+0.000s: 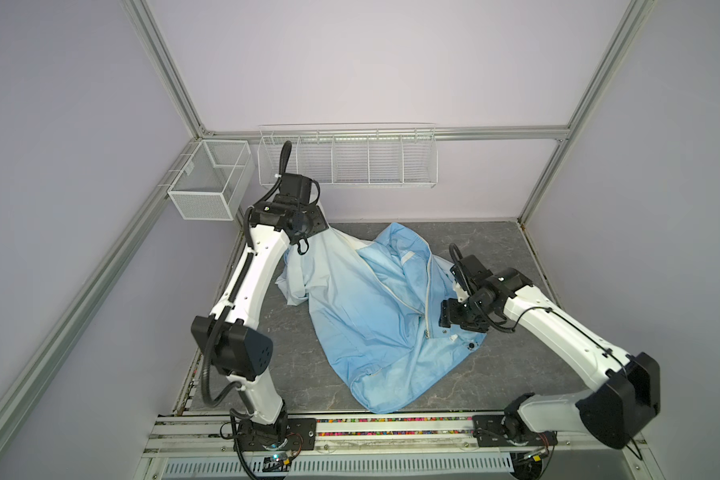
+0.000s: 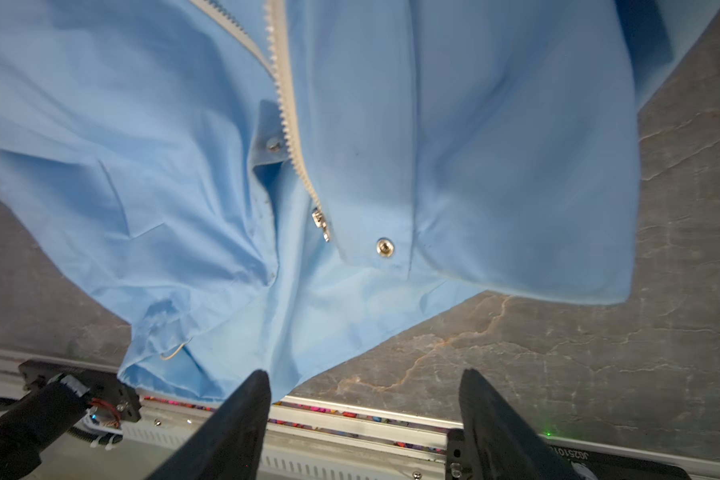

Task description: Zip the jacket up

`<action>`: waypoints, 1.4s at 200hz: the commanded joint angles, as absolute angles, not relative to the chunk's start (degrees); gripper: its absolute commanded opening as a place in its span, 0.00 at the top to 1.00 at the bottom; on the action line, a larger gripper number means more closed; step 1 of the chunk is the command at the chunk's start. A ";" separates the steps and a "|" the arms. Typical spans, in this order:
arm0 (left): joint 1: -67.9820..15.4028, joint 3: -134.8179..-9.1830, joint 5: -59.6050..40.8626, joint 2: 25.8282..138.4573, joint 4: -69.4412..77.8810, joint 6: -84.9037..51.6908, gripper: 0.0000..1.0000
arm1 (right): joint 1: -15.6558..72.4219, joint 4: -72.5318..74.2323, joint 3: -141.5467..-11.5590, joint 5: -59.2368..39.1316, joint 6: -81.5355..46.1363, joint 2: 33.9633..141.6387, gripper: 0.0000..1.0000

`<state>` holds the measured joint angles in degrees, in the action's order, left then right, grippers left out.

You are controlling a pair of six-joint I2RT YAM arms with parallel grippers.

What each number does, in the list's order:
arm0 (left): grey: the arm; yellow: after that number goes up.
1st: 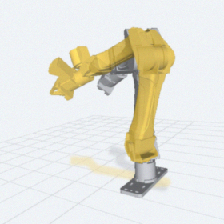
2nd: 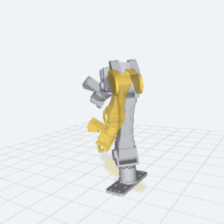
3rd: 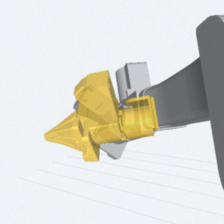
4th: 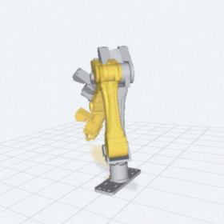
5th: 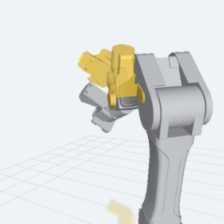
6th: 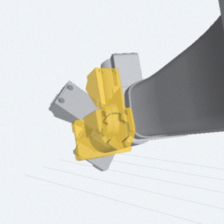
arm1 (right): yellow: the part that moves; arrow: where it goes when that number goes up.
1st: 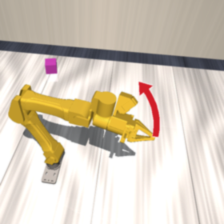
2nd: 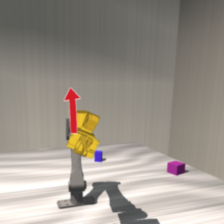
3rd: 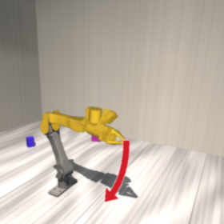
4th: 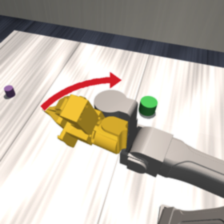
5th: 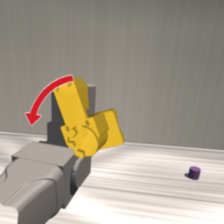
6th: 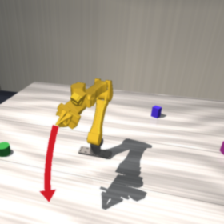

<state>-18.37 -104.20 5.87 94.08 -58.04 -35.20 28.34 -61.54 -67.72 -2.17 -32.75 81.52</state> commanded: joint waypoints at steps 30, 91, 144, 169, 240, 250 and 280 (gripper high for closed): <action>-26.01 -68.09 -0.98 81.50 -46.83 -51.55 0.36 | 24.51 -58.27 -70.97 -0.82 -28.44 94.20 0.30; -22.05 -60.38 0.32 90.35 -40.06 -51.84 0.43 | 21.31 -55.72 -71.05 -1.63 -26.27 101.56 0.30; -17.31 -73.91 1.22 108.42 -41.56 -44.63 0.47 | 24.22 -50.29 -71.02 -8.07 -30.58 107.02 0.32; -14.91 -82.96 1.79 116.26 -44.17 -41.45 0.47 | 25.75 -47.91 -73.11 -12.39 -33.67 111.50 0.32; -7.83 -108.61 0.41 129.10 -52.71 -37.40 0.43 | 27.86 -45.00 -86.95 -21.08 -42.59 123.72 0.34; -7.82 -107.04 -0.14 126.74 -52.22 -37.66 0.42 | 27.73 -45.17 -86.89 -20.50 -42.66 122.50 0.34; -7.83 -94.26 -2.11 114.05 -48.50 -41.71 0.38 | 27.20 -45.50 -84.53 -19.30 -41.75 116.70 0.33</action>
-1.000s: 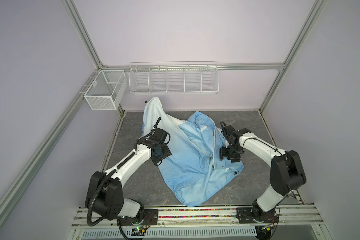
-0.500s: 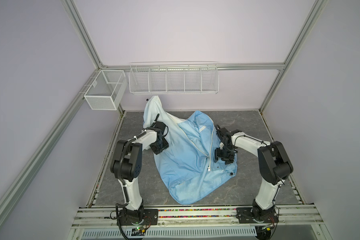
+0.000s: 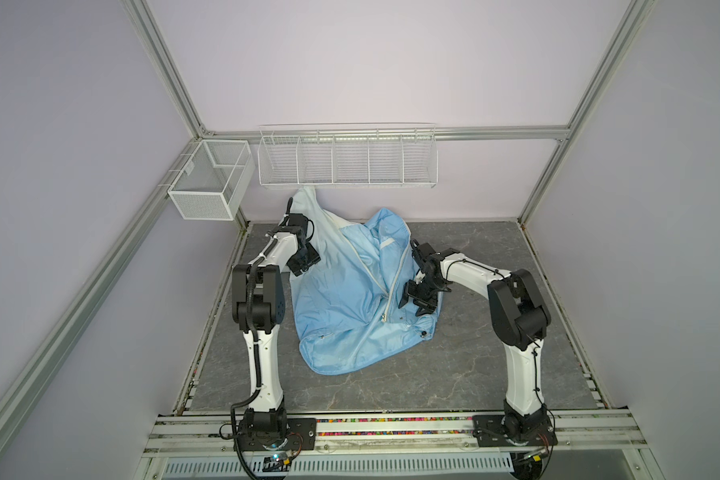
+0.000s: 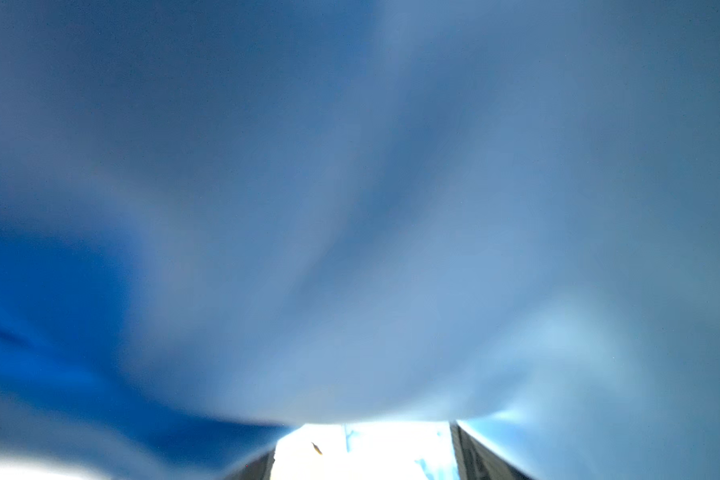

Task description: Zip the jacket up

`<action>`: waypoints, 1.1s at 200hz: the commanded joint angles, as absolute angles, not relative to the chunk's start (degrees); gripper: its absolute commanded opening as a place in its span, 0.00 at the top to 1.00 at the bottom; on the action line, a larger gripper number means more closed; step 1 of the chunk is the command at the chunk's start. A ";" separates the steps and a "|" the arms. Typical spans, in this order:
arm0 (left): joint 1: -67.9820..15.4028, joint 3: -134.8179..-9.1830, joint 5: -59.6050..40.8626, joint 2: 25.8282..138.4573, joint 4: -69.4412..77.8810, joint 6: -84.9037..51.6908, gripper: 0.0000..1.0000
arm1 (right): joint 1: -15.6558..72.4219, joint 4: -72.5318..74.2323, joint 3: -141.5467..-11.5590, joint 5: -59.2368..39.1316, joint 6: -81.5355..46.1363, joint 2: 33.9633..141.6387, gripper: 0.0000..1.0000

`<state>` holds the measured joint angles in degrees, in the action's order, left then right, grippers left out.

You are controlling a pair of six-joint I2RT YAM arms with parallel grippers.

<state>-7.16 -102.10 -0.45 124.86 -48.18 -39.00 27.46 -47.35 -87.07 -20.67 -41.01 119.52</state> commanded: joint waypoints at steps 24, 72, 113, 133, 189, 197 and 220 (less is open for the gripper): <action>-8.18 -81.86 -4.19 100.70 -45.62 -45.94 0.36 | 27.75 -46.19 -82.44 -17.33 -40.06 110.47 0.32; -13.19 -63.57 -10.02 74.88 -42.72 -55.25 0.35 | 30.83 -48.98 -84.88 -14.00 -38.16 102.71 0.39; -15.56 -50.14 -10.57 58.90 -43.42 -60.30 0.37 | 36.21 -44.87 -89.39 -17.10 -46.24 106.66 0.46; -15.03 -46.71 -9.48 53.24 -43.57 -60.05 0.36 | 37.99 -38.00 -88.51 -19.50 -53.92 109.69 0.47; -11.69 -46.24 -14.74 51.15 -45.41 -55.58 0.34 | 38.54 -33.39 -91.54 -17.92 -63.34 117.85 0.47; -11.48 -46.49 -15.29 51.20 -45.70 -54.71 0.34 | 38.46 -33.53 -92.26 -17.39 -64.01 118.92 0.47; -9.49 -47.28 -18.64 51.63 -46.21 -52.63 0.34 | 38.54 -33.24 -94.65 -16.53 -65.76 122.19 0.48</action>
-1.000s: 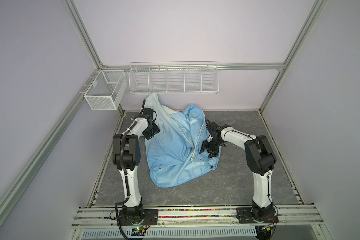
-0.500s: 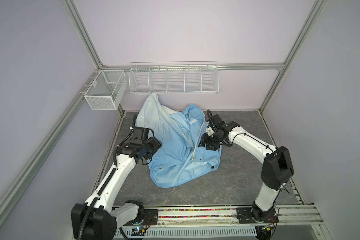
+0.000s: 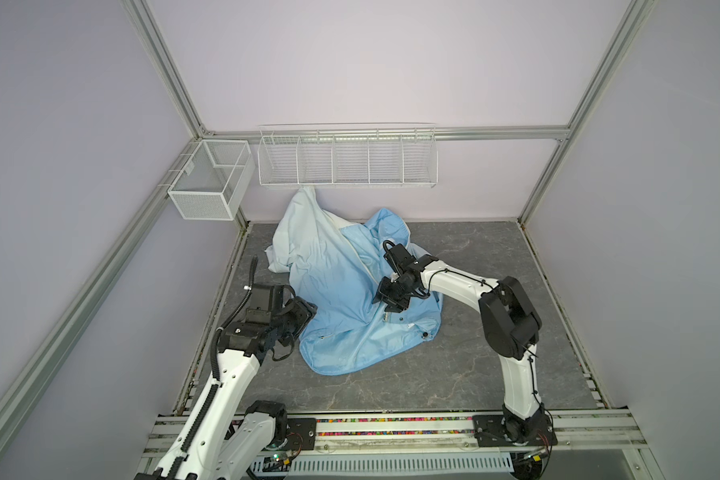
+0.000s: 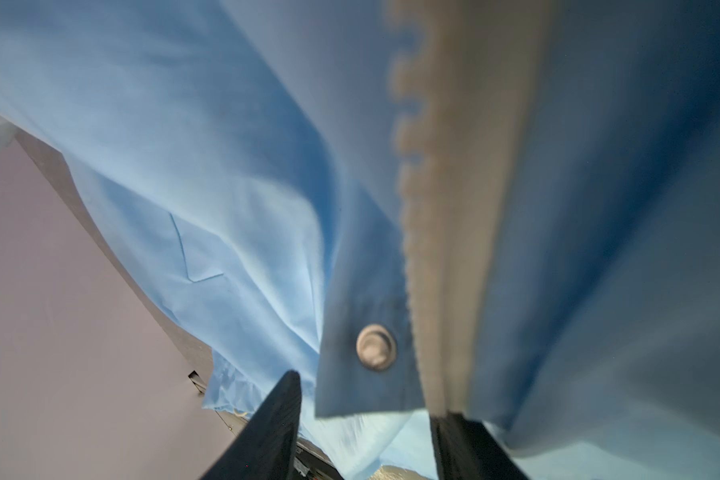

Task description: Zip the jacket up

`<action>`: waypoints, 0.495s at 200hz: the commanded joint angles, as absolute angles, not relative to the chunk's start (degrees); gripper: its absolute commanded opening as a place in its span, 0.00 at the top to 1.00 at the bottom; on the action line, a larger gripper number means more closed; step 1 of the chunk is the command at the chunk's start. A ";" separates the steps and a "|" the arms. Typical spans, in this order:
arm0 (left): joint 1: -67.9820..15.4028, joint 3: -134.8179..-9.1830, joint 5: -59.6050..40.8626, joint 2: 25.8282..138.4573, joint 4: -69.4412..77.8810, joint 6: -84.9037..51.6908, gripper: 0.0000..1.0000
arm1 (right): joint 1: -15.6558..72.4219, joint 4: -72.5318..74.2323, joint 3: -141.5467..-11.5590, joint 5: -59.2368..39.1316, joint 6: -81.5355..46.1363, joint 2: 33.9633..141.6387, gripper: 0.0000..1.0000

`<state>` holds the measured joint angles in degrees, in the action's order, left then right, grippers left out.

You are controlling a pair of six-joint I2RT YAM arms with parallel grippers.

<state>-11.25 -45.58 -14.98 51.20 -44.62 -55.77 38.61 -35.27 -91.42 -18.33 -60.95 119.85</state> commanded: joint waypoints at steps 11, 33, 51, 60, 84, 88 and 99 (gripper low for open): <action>-8.61 -48.22 -19.49 52.19 -47.02 -51.37 0.34 | 38.51 -31.94 -95.30 -16.11 -66.63 123.20 0.49; -7.68 -50.44 -20.97 53.65 -48.82 -48.18 0.34 | 38.71 -31.96 -97.30 -15.43 -67.65 124.25 0.56; -7.47 -51.98 -21.77 54.59 -50.05 -46.10 0.34 | 39.06 -34.73 -99.79 -14.40 -67.54 124.71 0.58; -7.68 -52.06 -21.93 54.67 -50.18 -46.10 0.34 | 39.29 -37.31 -100.82 -13.26 -67.52 124.54 0.56; -9.14 -50.64 -23.29 54.33 -48.47 -47.20 0.34 | 39.81 -40.56 -98.69 -10.49 -69.03 121.33 0.51; -9.43 -50.56 -23.28 54.47 -48.51 -47.24 0.34 | 39.92 -40.21 -97.60 -10.03 -69.62 120.25 0.51; -10.30 -50.45 -23.12 54.60 -48.58 -46.78 0.34 | 40.11 -38.18 -94.31 -9.05 -71.12 117.12 0.54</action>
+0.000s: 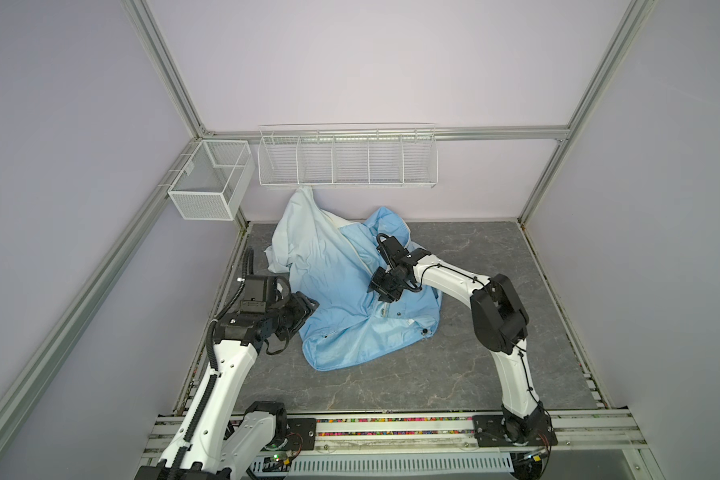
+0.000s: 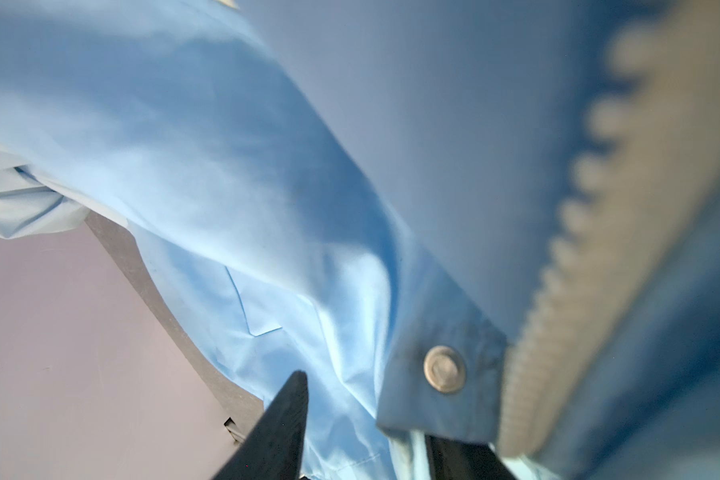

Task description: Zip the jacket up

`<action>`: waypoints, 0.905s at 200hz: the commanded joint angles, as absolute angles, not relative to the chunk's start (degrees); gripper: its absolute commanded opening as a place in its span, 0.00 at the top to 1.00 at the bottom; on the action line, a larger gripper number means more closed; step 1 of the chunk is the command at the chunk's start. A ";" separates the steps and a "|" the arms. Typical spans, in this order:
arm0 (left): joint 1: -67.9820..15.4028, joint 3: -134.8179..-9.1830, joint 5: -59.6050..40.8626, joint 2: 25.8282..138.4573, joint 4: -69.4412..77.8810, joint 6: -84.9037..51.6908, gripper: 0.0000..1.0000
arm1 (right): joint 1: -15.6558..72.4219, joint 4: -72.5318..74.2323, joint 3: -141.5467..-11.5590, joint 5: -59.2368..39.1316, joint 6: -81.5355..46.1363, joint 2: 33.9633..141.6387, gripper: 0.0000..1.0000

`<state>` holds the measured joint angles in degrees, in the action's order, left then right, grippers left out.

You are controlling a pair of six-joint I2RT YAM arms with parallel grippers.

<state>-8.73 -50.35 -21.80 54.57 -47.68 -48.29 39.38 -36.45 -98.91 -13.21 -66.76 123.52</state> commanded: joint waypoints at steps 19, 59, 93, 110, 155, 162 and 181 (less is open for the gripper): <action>-10.55 -49.98 -22.77 54.36 -48.52 -46.67 0.34 | 40.29 -35.82 -91.21 -8.26 -73.02 113.91 0.60; -9.49 -48.60 -22.49 52.24 -48.88 -48.44 0.34 | 40.41 -36.34 -94.89 -10.46 -72.69 115.57 0.67; -9.40 -46.90 -21.63 50.01 -48.82 -50.30 0.34 | 39.85 -35.52 -95.06 -10.37 -73.40 115.87 0.67; -9.40 -46.63 -21.08 48.74 -49.26 -50.80 0.34 | 39.71 -36.69 -95.65 -9.97 -72.91 116.78 0.67; -9.40 -46.99 -20.26 47.00 -51.62 -50.76 0.34 | 38.68 -37.35 -95.58 -8.89 -72.25 118.70 0.69; -9.40 -47.02 -20.18 46.70 -51.89 -50.80 0.34 | 38.51 -37.14 -95.63 -8.90 -72.25 119.01 0.69; -9.40 -47.17 -19.96 46.11 -52.69 -50.61 0.34 | 38.20 -37.35 -96.35 -8.94 -71.99 120.15 0.69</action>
